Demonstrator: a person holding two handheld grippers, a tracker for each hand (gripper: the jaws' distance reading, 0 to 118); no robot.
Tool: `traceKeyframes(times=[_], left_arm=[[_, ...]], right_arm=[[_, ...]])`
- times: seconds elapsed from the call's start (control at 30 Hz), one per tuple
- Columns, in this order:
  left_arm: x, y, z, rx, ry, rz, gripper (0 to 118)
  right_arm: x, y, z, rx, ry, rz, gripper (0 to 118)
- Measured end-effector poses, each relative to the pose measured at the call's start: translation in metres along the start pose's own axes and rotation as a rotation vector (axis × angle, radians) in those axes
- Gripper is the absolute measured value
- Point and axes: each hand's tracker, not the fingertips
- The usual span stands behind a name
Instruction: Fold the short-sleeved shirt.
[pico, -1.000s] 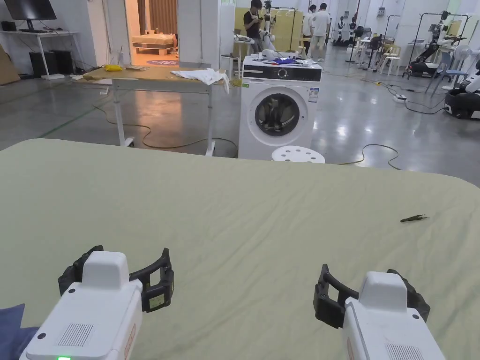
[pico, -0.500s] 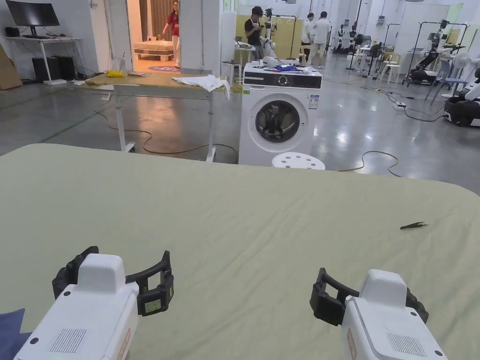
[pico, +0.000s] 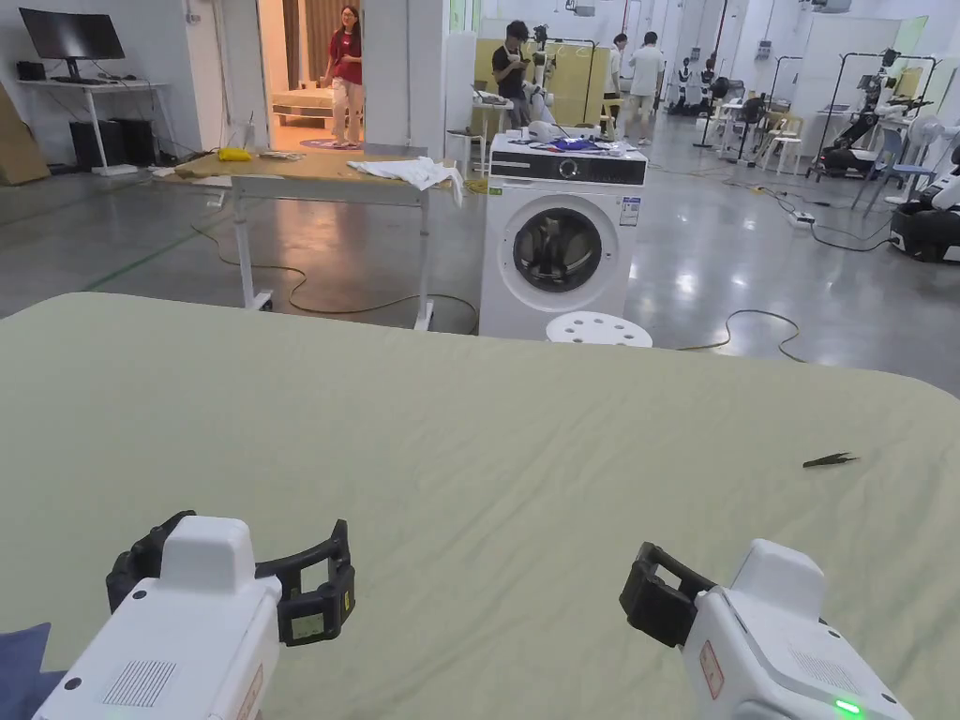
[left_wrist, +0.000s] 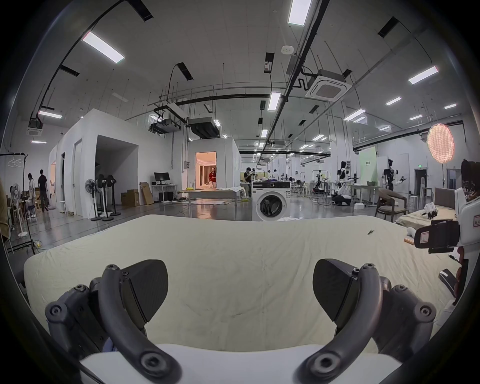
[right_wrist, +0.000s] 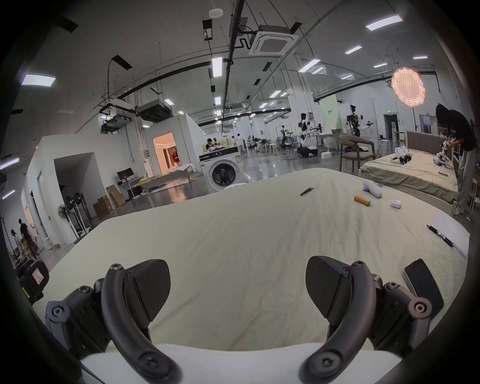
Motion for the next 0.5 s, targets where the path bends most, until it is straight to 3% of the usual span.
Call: traceKeyframes(times=[0.17, 0.5], left_arm=[[0.0014, 0.0038, 0.0001, 0.001, -0.027, 0.027, 112], [0.0027, 0.0004, 0.0034, 0.057, -0.049, 0.119, 112]], right_arm=[[-0.0098, 0.0021, -0.0009, -0.031, -0.068, 0.038, 107], [-0.0087, 0.001, -0.0022, -0.043, -0.036, 0.048, 107]])
